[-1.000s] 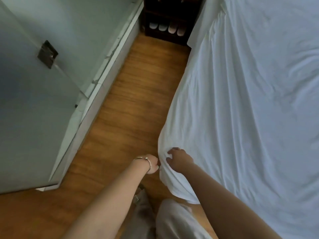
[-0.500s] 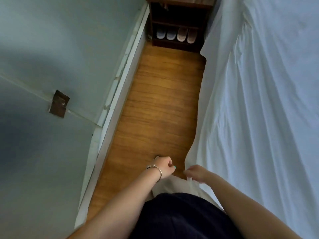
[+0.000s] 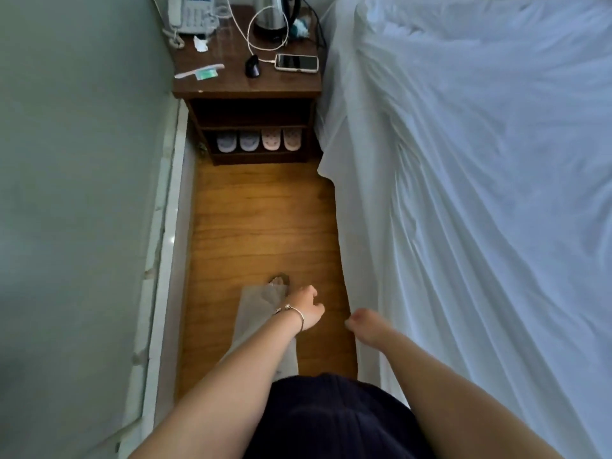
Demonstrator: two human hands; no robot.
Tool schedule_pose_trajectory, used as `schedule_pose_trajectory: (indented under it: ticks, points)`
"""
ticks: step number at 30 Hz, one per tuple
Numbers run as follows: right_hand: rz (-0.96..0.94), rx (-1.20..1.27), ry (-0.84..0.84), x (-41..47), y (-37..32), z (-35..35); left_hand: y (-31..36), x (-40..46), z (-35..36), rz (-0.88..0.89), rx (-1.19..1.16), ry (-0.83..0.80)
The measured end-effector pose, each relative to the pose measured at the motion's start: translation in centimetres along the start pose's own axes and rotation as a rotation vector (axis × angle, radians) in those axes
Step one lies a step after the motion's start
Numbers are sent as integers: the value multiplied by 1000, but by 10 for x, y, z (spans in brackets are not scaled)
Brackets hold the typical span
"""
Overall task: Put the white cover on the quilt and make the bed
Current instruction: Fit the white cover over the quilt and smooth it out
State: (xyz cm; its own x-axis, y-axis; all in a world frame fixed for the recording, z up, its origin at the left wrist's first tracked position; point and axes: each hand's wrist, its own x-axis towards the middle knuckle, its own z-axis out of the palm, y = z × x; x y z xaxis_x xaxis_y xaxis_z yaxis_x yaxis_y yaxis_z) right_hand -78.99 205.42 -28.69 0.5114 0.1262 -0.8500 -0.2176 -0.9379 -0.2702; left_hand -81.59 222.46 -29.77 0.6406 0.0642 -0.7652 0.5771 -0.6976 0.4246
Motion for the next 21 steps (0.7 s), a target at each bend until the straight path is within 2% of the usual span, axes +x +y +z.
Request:
schedule_pose_trajectory:
  ticks: [2,7,13,21]
  points:
    - [27,21,21,24,-37,-48,24,47,-59,20,58,-49]
    - [51,125,149,76,-111,-179,99,141,-190,97,148,-9]
    - [126,490,313,165,-165,-298,197,256,-276,157,207,-71]
    - [131,674,417,284,-225,-478,346,399,-397,298,280,-21]
